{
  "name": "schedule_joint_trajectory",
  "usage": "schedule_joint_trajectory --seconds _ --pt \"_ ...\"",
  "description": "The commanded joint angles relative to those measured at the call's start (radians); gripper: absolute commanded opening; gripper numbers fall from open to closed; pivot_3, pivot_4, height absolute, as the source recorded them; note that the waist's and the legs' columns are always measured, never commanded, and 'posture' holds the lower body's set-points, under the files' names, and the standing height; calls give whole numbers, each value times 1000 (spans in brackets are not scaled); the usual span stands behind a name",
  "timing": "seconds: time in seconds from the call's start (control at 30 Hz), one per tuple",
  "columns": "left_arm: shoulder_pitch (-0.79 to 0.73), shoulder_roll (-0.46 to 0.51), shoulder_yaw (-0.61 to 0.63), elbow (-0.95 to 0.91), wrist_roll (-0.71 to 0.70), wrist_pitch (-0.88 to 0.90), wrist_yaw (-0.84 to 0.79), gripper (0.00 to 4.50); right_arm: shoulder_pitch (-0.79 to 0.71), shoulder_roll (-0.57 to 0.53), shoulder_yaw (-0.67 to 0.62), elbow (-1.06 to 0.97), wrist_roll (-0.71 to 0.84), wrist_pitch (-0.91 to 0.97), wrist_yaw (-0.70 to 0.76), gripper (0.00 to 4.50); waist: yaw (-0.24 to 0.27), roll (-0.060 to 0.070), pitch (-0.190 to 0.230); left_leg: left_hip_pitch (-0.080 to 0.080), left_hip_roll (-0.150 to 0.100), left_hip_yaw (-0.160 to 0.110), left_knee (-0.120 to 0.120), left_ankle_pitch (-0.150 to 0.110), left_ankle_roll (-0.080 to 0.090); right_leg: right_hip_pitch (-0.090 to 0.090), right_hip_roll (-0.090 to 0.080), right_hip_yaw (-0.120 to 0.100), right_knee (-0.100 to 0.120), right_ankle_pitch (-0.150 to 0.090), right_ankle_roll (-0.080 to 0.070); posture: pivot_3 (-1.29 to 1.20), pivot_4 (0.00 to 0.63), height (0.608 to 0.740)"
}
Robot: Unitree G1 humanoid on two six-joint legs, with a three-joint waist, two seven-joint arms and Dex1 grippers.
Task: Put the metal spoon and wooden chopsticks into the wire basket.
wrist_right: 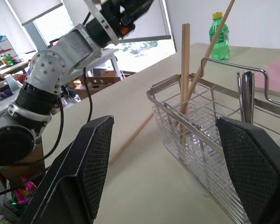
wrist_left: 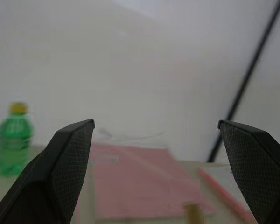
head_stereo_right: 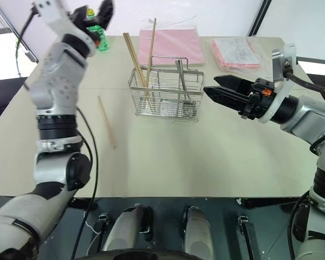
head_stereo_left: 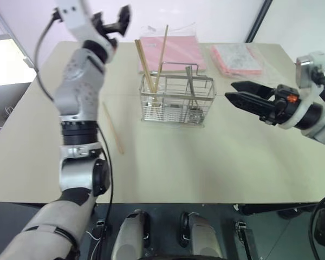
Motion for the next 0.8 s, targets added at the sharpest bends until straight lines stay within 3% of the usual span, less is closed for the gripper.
schedule_joint_trajectory --seconds 0.03,0.4,0.77,0.8 --pt "4 35 55 48 38 265 183 4452 -29 3 1 -1 -11 -34 28 3602 2 0 0 0 0 0 0 0 0 0 0 0 0 0 0 0 150 699" --pt "76 -49 112 164 47 579 297 4452 -22 -31 53 -34 -31 -45 182 3602 0 -2 0 -1 0 -2 1 2 -4 1 0 0 -1 0 0 0 150 699" --pt "95 -125 167 225 78 572 388 4452 -20 -17 41 -45 -38 -43 128 3602 2 0 -1 1 0 -1 0 2 -5 1 0 0 0 0 0 0 150 699" --pt "95 -129 170 227 77 568 389 4213 -20 -13 38 -45 -36 -44 120 3602 2 0 -1 1 0 -1 0 2 -4 1 0 0 0 0 0 0 150 699"
